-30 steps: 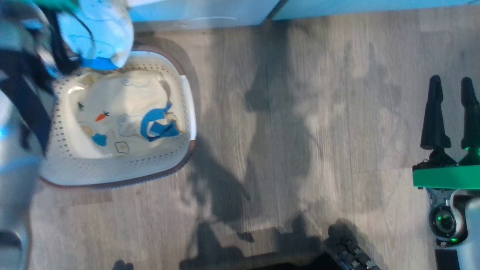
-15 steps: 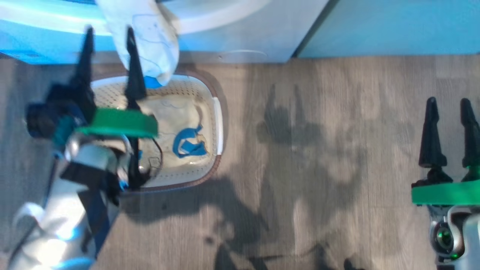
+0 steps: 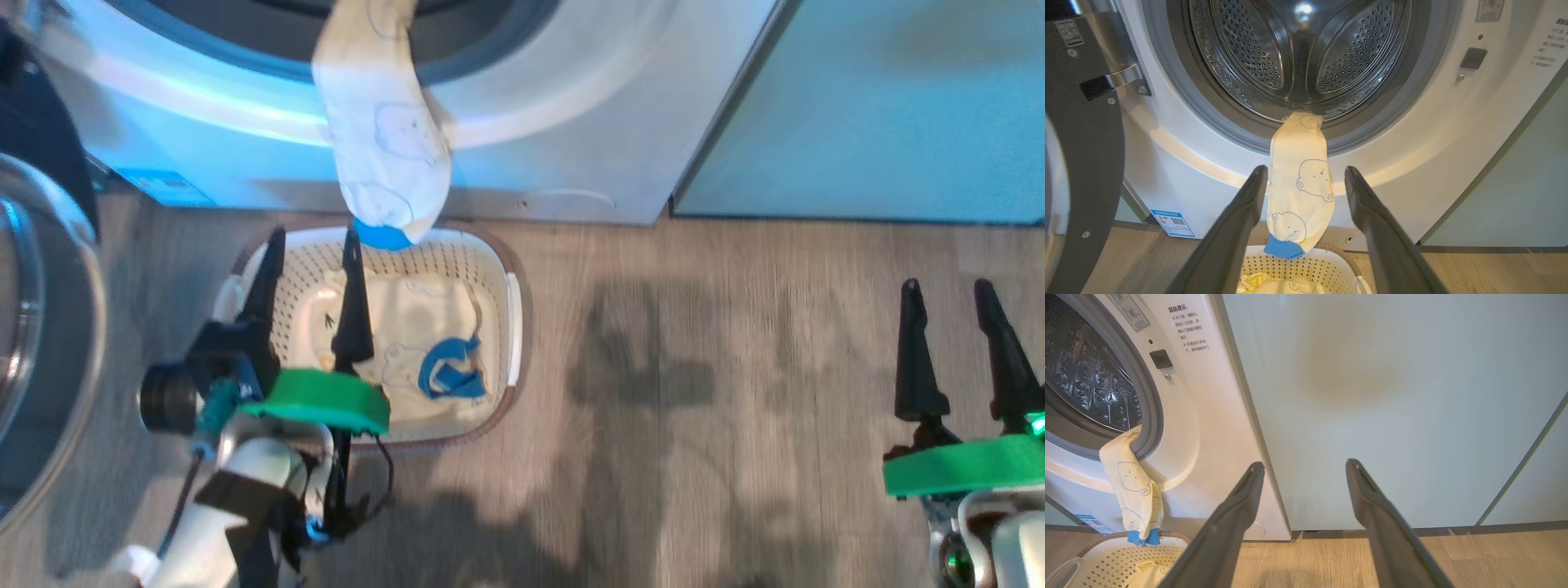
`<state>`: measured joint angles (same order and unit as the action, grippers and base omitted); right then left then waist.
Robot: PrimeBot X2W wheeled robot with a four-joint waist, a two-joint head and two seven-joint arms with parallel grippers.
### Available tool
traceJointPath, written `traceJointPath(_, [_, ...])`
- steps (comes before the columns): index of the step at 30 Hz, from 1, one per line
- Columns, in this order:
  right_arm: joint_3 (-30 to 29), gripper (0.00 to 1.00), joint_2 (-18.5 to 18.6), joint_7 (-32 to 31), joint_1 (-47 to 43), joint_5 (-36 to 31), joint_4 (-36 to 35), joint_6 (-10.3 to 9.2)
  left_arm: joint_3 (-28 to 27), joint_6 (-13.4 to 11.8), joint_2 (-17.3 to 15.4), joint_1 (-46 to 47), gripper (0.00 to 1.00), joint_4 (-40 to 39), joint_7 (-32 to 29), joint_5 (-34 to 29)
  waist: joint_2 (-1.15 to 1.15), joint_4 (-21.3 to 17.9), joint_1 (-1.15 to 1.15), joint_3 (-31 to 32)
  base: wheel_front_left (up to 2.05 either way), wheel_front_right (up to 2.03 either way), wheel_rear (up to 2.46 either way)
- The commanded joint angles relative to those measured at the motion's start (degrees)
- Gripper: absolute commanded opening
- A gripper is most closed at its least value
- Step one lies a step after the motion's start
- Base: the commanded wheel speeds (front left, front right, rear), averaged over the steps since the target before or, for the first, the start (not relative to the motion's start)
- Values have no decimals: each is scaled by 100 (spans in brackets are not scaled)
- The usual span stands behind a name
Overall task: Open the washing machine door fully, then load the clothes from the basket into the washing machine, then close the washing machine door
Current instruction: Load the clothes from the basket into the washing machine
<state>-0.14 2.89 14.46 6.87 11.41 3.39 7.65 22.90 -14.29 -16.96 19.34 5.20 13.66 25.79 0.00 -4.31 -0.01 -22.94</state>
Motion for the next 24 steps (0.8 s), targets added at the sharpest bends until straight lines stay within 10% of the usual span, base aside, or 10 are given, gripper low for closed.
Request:
traceJointPath(1, [107,100,93,53,-92,-64,-129,-16,-152,-645,-80,-97,100,-103,65,13,0,83,1,271,0,0,0])
traceJointPath(24, [41,100,23,-127,-846,-284,-217,-16,90,-516,61,-1068,100,268,125,-12,0,197,1,1495,0,0,0])
